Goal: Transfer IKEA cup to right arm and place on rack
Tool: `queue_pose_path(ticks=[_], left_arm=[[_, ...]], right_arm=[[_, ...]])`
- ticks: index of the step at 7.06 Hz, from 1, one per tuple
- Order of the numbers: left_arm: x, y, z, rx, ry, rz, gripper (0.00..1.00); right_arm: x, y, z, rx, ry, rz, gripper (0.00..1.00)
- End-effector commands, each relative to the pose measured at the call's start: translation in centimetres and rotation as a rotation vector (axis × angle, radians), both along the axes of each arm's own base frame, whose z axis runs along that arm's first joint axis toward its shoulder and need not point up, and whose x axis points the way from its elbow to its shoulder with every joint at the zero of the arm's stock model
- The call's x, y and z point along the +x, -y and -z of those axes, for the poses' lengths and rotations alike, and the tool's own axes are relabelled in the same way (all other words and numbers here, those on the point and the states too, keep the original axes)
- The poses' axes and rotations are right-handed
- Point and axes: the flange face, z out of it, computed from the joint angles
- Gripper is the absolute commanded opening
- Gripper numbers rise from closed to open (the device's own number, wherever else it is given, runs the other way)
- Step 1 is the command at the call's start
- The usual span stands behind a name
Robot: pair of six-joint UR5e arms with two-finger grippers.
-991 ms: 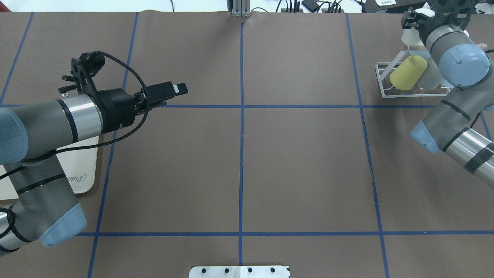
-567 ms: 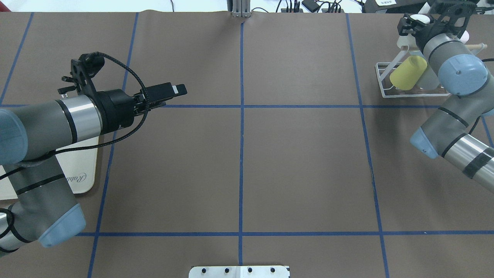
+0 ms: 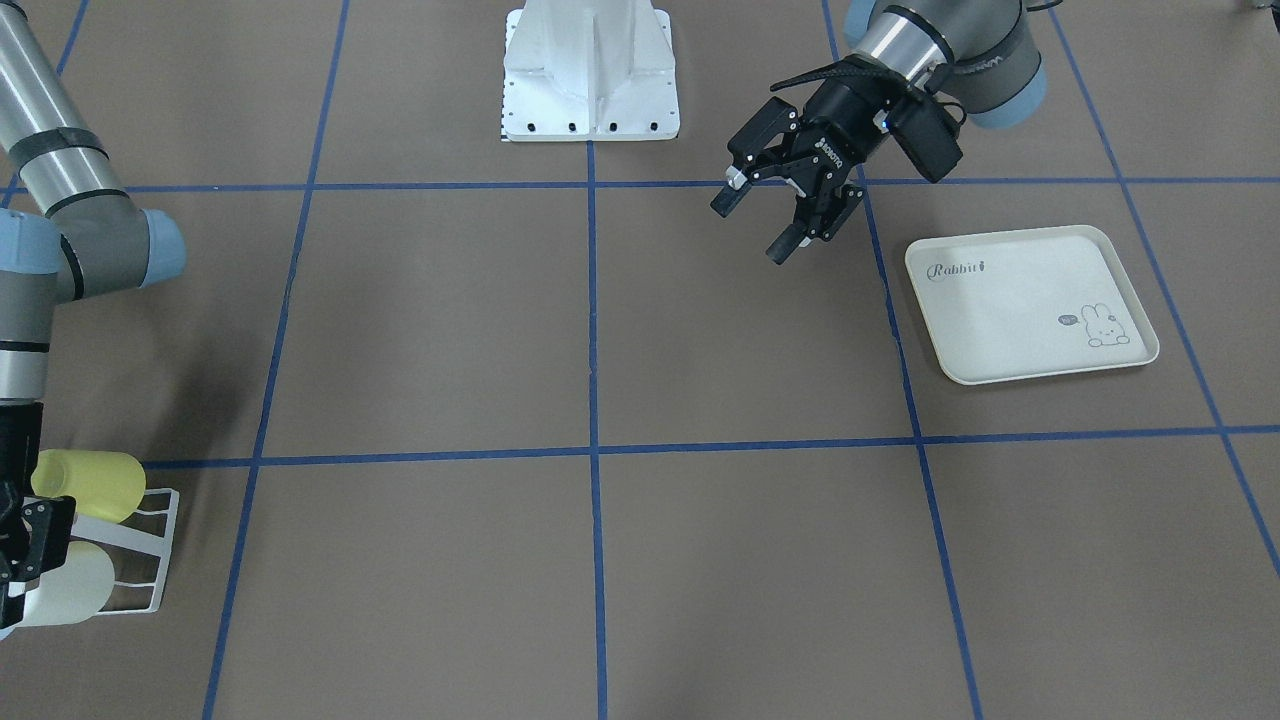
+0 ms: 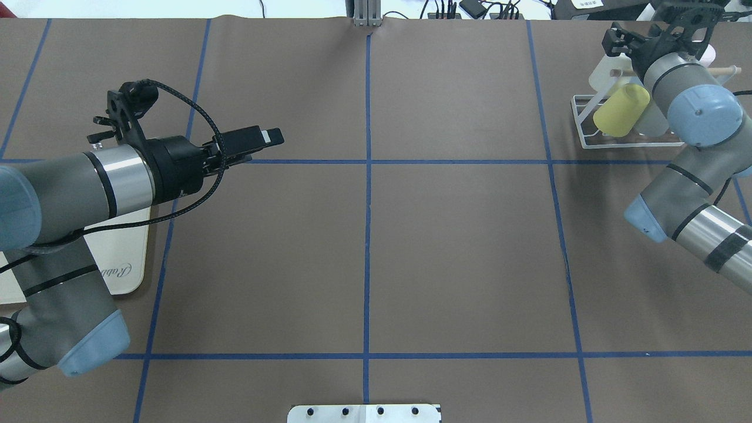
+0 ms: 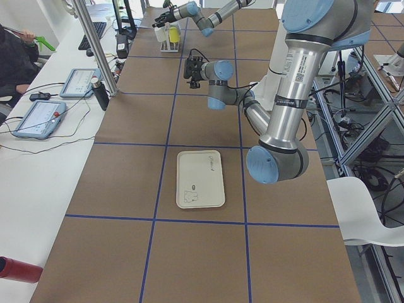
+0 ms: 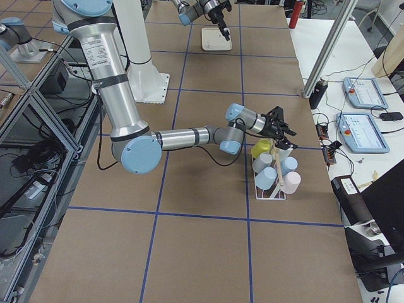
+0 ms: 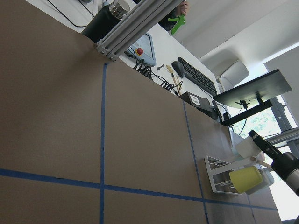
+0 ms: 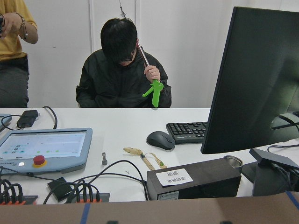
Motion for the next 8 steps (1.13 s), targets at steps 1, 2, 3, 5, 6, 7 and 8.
queue_pose_path(ticks=[1, 2, 3, 5, 6, 7, 8], left_arm=[[0.0, -0.1, 0.1, 0.002, -0.001, -0.010, 1.00], [0.0, -0.1, 0.1, 0.002, -0.001, -0.012, 1.00], [-0.3, -0.6, 0.7, 0.012, -0.008, -0.034, 1.00], [-3.5, 0.1, 0.3, 0.053, 0.029, -0.051, 1.00], [-5.8, 0.8, -0.8, 0.076, 0.083, -0.057, 1.00], [-8.1, 1.8, -1.6, 0.098, 0.156, -0.063, 1.00], [-10.5, 3.0, -2.1, 0.123, 0.228, -0.064, 1.00]], right_arm=[[0.3, -0.3, 0.4, 0.023, 0.015, 0.005, 1.00], [0.3, -0.2, 0.8, 0.030, 0.014, 0.011, 1.00], [0.6, -0.2, 1.3, 0.032, 0.016, 0.032, 1.00], [6.3, 1.6, 2.5, -0.018, 0.068, 0.118, 1.00], [10.8, 2.2, 4.8, -0.066, 0.093, 0.188, 1.00], [15.0, 1.9, 7.0, -0.112, 0.064, 0.252, 1.00], [17.8, 0.8, 8.2, -0.174, 0.073, 0.291, 1.00]])
